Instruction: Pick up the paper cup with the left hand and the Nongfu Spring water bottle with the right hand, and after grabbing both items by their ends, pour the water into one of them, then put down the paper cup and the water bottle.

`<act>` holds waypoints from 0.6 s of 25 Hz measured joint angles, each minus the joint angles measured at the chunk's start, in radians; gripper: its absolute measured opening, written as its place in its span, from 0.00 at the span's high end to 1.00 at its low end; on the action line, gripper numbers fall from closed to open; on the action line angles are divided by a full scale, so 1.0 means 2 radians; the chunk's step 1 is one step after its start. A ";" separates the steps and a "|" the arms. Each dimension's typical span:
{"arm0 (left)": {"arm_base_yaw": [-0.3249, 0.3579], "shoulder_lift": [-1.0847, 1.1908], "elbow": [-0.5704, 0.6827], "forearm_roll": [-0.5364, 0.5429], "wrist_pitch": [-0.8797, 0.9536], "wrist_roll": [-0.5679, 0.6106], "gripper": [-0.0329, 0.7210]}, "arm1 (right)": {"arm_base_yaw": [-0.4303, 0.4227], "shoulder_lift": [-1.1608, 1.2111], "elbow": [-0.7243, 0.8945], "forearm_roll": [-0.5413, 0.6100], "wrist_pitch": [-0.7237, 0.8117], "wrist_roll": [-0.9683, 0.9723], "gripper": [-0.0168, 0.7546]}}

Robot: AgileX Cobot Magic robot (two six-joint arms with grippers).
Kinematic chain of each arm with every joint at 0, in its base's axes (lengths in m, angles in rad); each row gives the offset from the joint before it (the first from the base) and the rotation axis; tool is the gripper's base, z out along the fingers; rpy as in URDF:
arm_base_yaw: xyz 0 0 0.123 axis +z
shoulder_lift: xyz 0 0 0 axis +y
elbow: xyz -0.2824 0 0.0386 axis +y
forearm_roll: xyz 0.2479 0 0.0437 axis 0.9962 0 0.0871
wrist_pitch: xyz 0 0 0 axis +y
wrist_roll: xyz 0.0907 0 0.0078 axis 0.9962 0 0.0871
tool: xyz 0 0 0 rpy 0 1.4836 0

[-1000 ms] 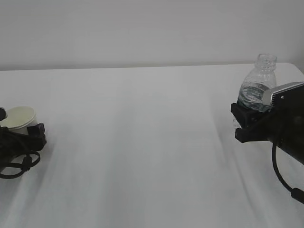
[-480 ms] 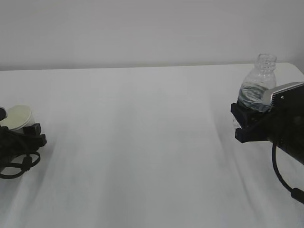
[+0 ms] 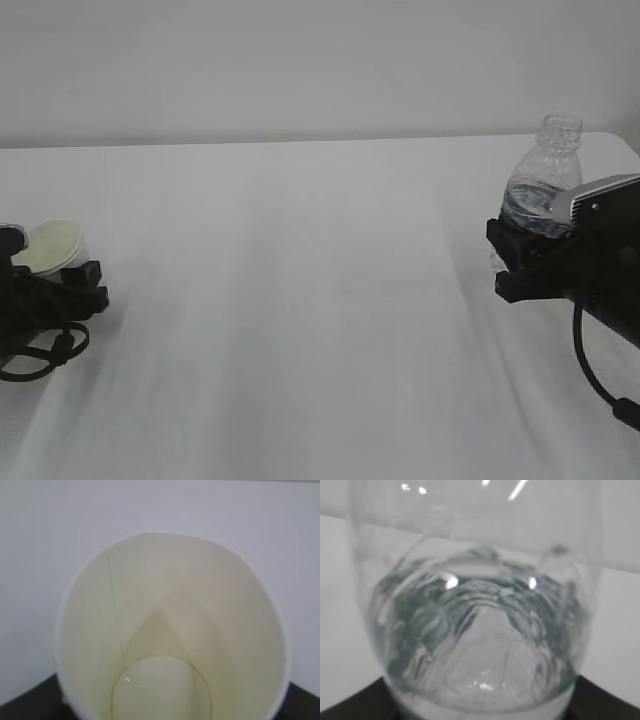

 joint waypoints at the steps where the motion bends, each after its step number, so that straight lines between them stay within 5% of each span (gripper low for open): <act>1: 0.000 0.000 0.000 0.005 0.000 0.000 0.31 | 0.000 0.000 0.000 0.000 0.000 0.000 0.47; 15: 0.000 -0.057 0.000 0.134 0.001 -0.042 0.33 | 0.000 0.000 0.000 0.000 0.000 0.000 0.47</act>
